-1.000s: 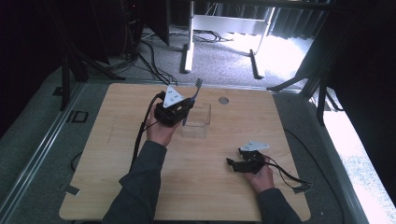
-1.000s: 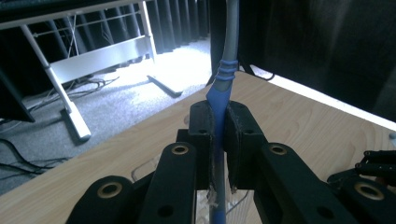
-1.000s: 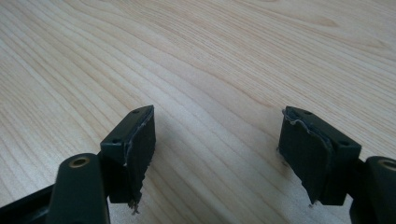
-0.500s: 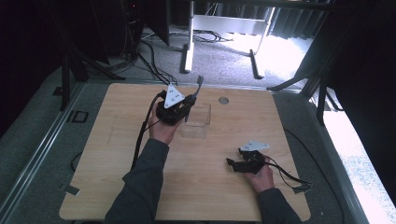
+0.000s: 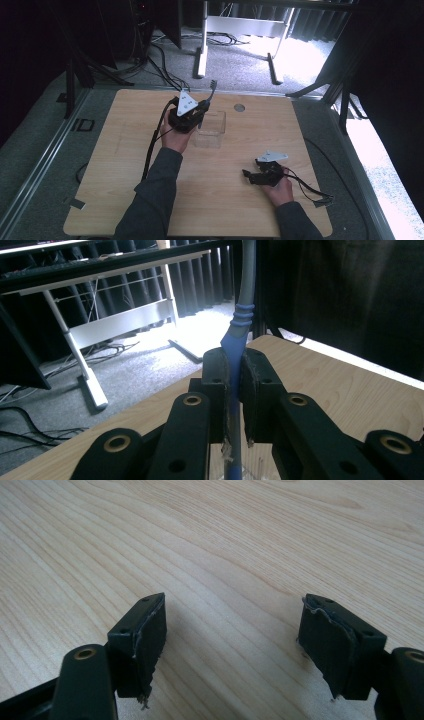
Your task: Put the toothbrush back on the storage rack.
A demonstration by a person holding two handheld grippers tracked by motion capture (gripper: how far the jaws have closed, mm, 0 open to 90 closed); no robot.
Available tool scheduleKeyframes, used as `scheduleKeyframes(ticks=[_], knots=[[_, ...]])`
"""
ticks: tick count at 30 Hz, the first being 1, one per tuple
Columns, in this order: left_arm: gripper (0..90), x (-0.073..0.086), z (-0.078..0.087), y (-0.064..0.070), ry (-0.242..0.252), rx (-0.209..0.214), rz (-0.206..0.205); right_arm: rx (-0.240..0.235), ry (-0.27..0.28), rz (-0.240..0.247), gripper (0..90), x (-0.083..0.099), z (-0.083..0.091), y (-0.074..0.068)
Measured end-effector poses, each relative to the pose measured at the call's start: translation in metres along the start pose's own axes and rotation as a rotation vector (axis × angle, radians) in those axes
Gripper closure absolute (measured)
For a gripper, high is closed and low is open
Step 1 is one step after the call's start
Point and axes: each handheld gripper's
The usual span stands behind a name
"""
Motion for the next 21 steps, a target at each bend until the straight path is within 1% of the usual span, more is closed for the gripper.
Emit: scheduleKeyframes(ticks=[5,6,11,15,21], knots=[[81.8,0.005,-0.003,-0.003,0.001,-0.009,0.009,0.0,0.0,0.0,27.0,0.0,0.0,0.0],[81.8,0.006,-0.004,-0.004,0.001,-0.006,0.01,0.0,0.0,0.0,26.9,0.0,0.0,0.0],[81.7,0.008,-0.008,-0.005,0.0,-0.002,0.002,-0.001,-0.001,-0.001,26.9,0.0,0.0,0.0],[81.7,0.013,-0.013,-0.009,-0.007,-0.008,0.014,-0.002,-0.001,0.0,27.0,0.0,0.0,0.0],[81.7,0.017,-0.016,-0.012,-0.014,-0.009,0.02,-0.002,-0.001,0.003,26.9,0.0,0.0,0.0]])
Point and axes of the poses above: each handheld gripper's, and its own axes: z roughly backward along the jaws, x roughly out of its underside, y roughly to its right, and after that the axes turned 5 degrees about y, right-handed
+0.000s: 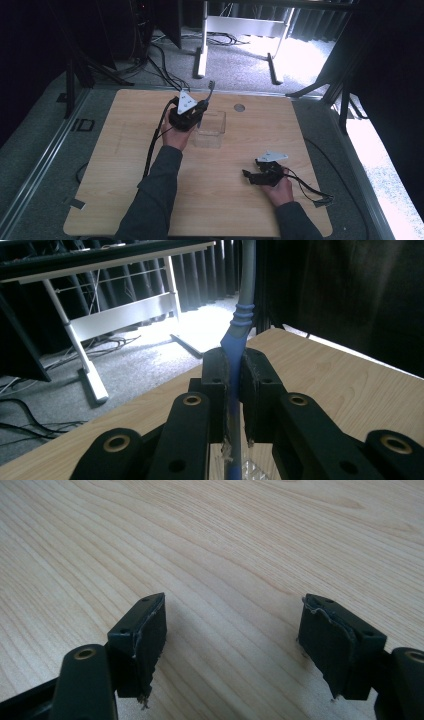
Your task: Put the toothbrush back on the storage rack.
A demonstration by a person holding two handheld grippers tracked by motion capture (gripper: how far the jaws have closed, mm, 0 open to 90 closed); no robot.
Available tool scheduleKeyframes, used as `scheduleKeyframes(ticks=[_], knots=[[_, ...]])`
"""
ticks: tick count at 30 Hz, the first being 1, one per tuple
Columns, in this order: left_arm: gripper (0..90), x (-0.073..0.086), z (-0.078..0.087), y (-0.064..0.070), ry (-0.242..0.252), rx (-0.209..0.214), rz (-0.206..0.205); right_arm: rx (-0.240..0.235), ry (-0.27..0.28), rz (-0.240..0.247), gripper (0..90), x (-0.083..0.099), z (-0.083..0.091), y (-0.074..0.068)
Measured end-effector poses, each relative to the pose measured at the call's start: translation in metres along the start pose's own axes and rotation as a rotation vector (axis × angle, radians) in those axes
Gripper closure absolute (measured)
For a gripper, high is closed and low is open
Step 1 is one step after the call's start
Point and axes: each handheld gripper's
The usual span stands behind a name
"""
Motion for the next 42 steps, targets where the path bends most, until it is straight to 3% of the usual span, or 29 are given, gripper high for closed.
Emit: scheduleKeyframes(ticks=[12,21,25,42], knots=[[81.6,0.011,-0.012,-0.005,-0.034,0.001,0.011,0.0,0.0,0.0,27.0,0.0,0.0,0.0],[81.5,0.018,-0.018,-0.005,-0.078,0.001,-0.007,0.0,0.001,0.003,27.0,0.0,0.0,0.0],[81.4,0.021,-0.022,-0.005,-0.099,0.022,-0.011,-0.001,0.001,0.0,27.0,0.0,0.0,0.0],[81.0,0.036,-0.03,0.003,-0.218,0.062,-0.08,-0.001,0.0,0.003,27.0,0.0,0.0,0.0]])
Point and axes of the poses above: each handheld gripper's, and its own axes: z roughly backward along the jaws, x roughly out of its underside, y roughly to its right, and after that the axes turned 5 degrees about y, right-handed
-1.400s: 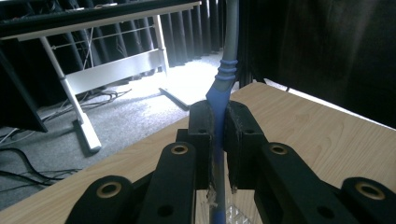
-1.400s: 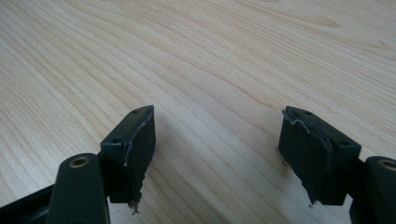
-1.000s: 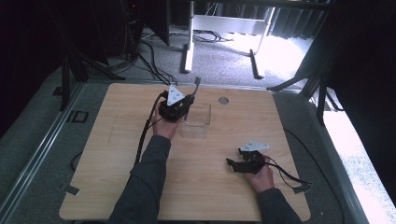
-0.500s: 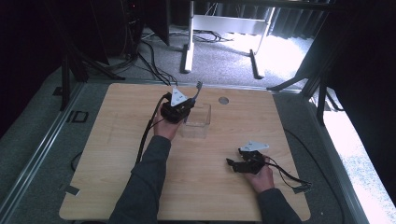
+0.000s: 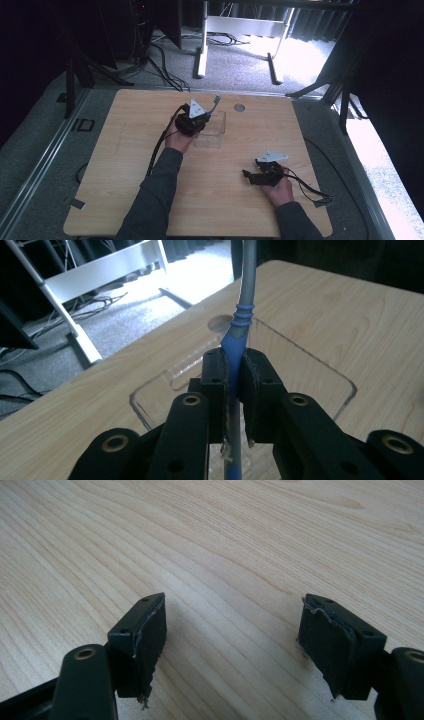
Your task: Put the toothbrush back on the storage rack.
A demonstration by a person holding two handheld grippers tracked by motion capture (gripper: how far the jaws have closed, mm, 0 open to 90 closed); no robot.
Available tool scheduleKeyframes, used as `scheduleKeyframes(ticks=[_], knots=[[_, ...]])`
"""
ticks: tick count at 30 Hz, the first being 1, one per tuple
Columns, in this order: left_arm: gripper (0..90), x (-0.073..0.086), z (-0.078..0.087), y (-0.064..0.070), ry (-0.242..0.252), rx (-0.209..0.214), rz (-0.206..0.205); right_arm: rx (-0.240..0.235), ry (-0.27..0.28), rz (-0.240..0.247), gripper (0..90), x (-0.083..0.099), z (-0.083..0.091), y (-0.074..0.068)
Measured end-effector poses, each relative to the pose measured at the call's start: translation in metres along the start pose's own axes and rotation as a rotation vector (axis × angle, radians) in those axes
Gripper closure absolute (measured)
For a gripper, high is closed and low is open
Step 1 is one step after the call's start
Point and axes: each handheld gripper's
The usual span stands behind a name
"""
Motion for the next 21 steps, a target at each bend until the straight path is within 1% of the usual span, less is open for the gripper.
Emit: scheduleKeyframes(ticks=[1,2,5,6,8,9,10,14,15,16,17,18,19,20,21], knots=[[80.9,0.003,-0.002,0.0,-0.024,0.011,-0.006,0.0,0.0,0.0,27.0,0.0,0.0,0.0],[80.9,0.004,-0.002,0.0,-0.035,0.015,-0.014,0.0,0.0,0.0,27.0,0.0,0.0,0.0],[80.2,0.006,-0.002,0.0,-0.048,0.027,-0.014,0.0,0.001,0.001,26.9,0.0,0.0,0.0],[78.2,0.007,-0.001,0.0,-0.054,0.036,-0.009,0.0,0.001,0.001,27.0,0.0,0.0,0.0],[69.9,0.008,0.0,-0.001,-0.054,0.038,-0.002,0.0,0.0,-0.001,27.0,0.0,0.0,0.0],[67.8,0.009,0.003,-0.002,-0.043,0.044,0.014,0.0,0.0,-0.001,27.0,0.0,0.0,0.0],[65.7,0.01,0.004,-0.002,-0.037,0.045,0.021,0.0,0.0,0.0,27.0,0.0,0.0,0.0],[58.9,0.01,0.01,-0.005,-0.017,0.047,0.035,0.0,0.0,-0.001,27.0,0.0,0.0,0.0],[58.1,0.01,0.015,-0.008,0.0,0.047,0.049,0.0,0.0,0.0,27.0,0.0,0.0,0.0],[57.5,0.01,0.015,-0.008,0.0,0.047,0.049,0.0,0.0,0.0,27.0,0.0,0.0,0.0],[56.7,0.01,0.02,-0.011,0.02,0.042,0.074,0.0,0.0,-0.001,27.0,0.0,0.0,0.0],[55.9,0.01,0.02,-0.011,0.02,0.042,0.074,0.0,0.0,-0.001,27.0,0.0,0.0,0.0],[55.0,0.01,0.025,-0.015,0.036,0.027,0.092,0.0,0.0,0.0,27.0,0.0,0.0,0.0],[54.1,0.01,0.025,-0.015,0.036,0.027,0.092,0.0,0.0,-0.001,27.0,0.0,0.0,0.0],[53.2,0.011,0.028,-0.018,0.037,0.019,0.098,0.0,0.0,0.0,27.0,0.0,0.0,0.0]])
Point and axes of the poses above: each handheld gripper's, and its own axes: z roughly backward along the jaws, x roughly out of its underside, y roughly to its right, and after that the axes turned 5 degrees about y, right-handed
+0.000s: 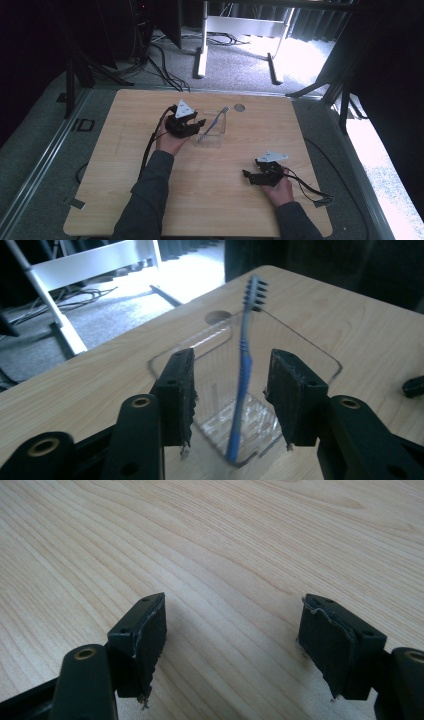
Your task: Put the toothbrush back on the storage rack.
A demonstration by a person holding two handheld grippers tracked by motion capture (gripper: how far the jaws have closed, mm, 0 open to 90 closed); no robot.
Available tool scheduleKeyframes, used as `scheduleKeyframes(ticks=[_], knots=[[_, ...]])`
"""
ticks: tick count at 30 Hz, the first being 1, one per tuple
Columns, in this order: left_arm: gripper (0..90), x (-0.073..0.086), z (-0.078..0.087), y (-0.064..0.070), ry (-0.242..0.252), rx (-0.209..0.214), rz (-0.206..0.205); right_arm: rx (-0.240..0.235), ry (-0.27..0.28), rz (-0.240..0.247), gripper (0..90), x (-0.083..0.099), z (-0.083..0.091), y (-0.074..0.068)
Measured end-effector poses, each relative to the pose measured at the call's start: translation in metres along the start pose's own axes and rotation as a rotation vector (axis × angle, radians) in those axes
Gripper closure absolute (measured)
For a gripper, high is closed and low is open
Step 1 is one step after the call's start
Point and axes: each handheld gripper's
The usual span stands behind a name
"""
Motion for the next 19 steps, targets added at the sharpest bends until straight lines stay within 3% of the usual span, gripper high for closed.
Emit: scheduleKeyframes(ticks=[7,8,10,13,15,16,19], knots=[[46.0,0.013,0.018,-0.022,-0.015,-0.084,0.076,0.0,0.0,0.0,27.0,0.0,0.0,0.0],[44.2,0.021,0.021,-0.03,-0.054,-0.117,0.107,0.0,0.0,0.0,26.9,0.0,0.0,0.0],[41.3,0.03,0.022,-0.037,-0.091,-0.14,0.136,0.0,0.0,0.0,27.0,0.0,0.0,0.0],[39.6,0.04,0.023,-0.043,-0.125,-0.16,0.151,0.0,0.0,-0.002,27.0,0.0,0.0,0.0],[38.0,0.055,0.023,-0.049,-0.182,-0.182,0.175,0.0,0.0,-0.002,27.0,0.0,0.0,0.0],[37.2,0.055,0.023,-0.049,-0.182,-0.182,0.175,0.0,0.0,-0.002,27.0,0.0,0.0,0.0],[36.1,0.071,0.021,-0.054,-0.248,-0.206,0.181,0.0,0.0,-0.003,27.0,0.0,0.0,0.0]])
Point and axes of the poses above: each handheld gripper's, and its own axes: z roughly backward along the jaws, x roughly out of its underside, y roughly to its right, and after that the axes turned 5 degrees about y, right-handed
